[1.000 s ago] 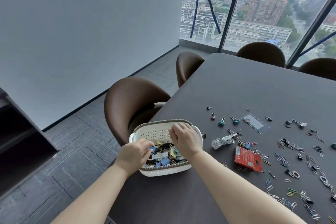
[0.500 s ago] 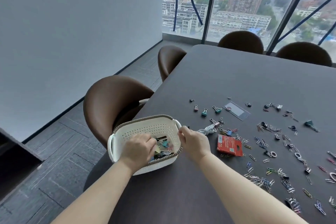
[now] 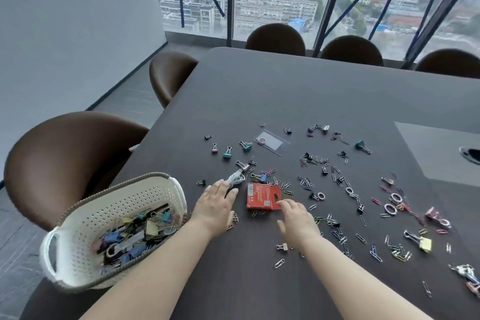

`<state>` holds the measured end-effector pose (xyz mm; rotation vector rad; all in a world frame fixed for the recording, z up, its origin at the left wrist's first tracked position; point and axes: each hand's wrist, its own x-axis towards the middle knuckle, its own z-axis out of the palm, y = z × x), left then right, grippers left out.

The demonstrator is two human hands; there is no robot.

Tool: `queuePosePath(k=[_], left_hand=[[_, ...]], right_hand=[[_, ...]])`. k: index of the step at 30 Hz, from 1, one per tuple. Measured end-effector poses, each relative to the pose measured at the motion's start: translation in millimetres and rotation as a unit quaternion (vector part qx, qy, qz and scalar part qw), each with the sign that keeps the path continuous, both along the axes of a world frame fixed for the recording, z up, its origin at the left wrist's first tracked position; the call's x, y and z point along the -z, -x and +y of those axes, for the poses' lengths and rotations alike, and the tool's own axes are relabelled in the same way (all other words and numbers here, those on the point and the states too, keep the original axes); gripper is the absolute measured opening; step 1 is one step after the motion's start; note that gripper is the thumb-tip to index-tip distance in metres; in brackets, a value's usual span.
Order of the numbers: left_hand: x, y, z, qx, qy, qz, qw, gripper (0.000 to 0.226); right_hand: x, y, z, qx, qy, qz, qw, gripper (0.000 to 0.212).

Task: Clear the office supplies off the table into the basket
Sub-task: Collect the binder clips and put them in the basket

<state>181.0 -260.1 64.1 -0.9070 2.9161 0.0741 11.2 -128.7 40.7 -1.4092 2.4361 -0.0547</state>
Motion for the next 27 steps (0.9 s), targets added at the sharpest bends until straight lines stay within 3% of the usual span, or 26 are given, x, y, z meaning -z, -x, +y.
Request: queuePosePath(k=[10, 16, 20, 22, 25, 27], left_hand=[[37.7, 53.3, -50.6, -0.137, -0.102, -0.110, 0.979, 0.064], [42.0, 67.9, -48.8, -0.156, -0.055, -0.108, 0.980, 0.041], [17.8, 61.1, -36.6, -0.141, -0.050, -0.010, 0.989, 0.044], [2.1, 40.3, -32.7, -0.114, -0.014, 0.119, 0.986, 0.035], [-17.2, -16.0, -26.1, -0.072, 0.040, 0.308, 0.948, 0.018], [-32.1, -58.4, -22.7, -0.104, 0.046, 0.334, 0.936, 0.023]], right_hand=[[31.5, 36.1, -62.3, -0.086, -0.052, -0.047, 0.994, 0.077], [40.9, 42.7, -66.8, -0.076, -0.015, -0.065, 0.995, 0.075], [35.2, 40.2, -53.7, -0.026, 0.016, -0.091, 0.995, 0.071], [30.7, 34.8, -47.3, -0.013, 0.037, -0.074, 0.996, 0.067], [19.8, 21.0, -42.6, 0.006, 0.079, -0.077, 0.994, 0.065], [9.1, 7.6, -43.7, 0.012, 0.112, -0.088, 0.990, 0.063]])
